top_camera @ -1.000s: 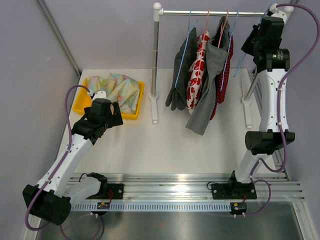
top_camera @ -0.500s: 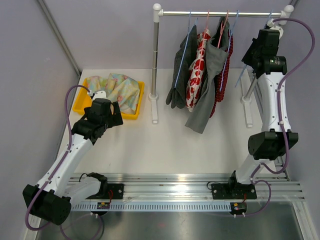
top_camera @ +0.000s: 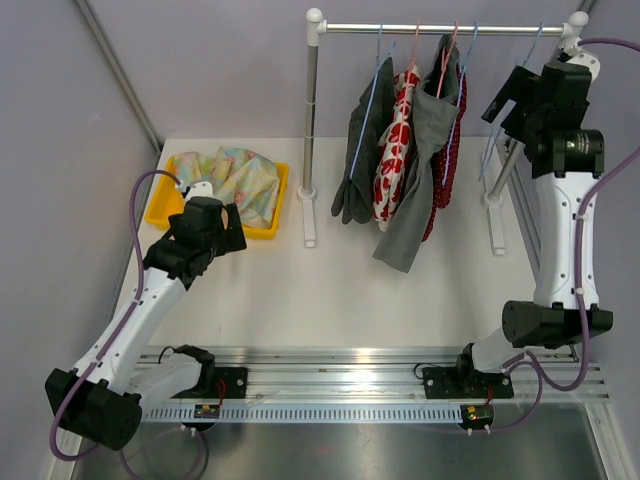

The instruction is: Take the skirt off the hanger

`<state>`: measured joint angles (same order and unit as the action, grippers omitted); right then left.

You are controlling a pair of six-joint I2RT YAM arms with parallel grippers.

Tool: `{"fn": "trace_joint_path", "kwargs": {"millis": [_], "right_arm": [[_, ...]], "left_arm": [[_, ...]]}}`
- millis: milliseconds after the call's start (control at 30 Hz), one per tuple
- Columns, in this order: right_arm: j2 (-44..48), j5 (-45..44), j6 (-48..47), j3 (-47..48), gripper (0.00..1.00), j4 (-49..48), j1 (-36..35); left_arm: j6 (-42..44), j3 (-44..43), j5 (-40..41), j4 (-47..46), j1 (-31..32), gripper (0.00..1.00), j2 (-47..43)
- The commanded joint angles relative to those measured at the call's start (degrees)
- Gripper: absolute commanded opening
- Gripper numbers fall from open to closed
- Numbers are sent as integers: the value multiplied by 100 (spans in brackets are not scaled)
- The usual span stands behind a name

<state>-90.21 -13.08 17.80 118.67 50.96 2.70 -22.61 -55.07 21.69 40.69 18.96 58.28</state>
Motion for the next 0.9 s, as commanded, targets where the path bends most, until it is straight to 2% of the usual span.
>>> {"fn": "trace_joint_path", "kwargs": {"millis": [0,100,233,533,867], "right_arm": [[811,-143,39,60,100,81,20],[1093,173,92,147,99,177,20],[1103,1041,276,524,99,231,20],[268,2528,627,1070,98,-182,11],[-716,2767,804,1676,94,-508,-24]], "left_arm": [[-86,-21,160,-166,81,99,-63],[-86,-21,186,-149,108,99,-89],[-86,-21,204,-140,117,99,-98],[-94,-13,353,-96,231,99,-115],[-112,-4,423,-70,319,99,-142]]}}
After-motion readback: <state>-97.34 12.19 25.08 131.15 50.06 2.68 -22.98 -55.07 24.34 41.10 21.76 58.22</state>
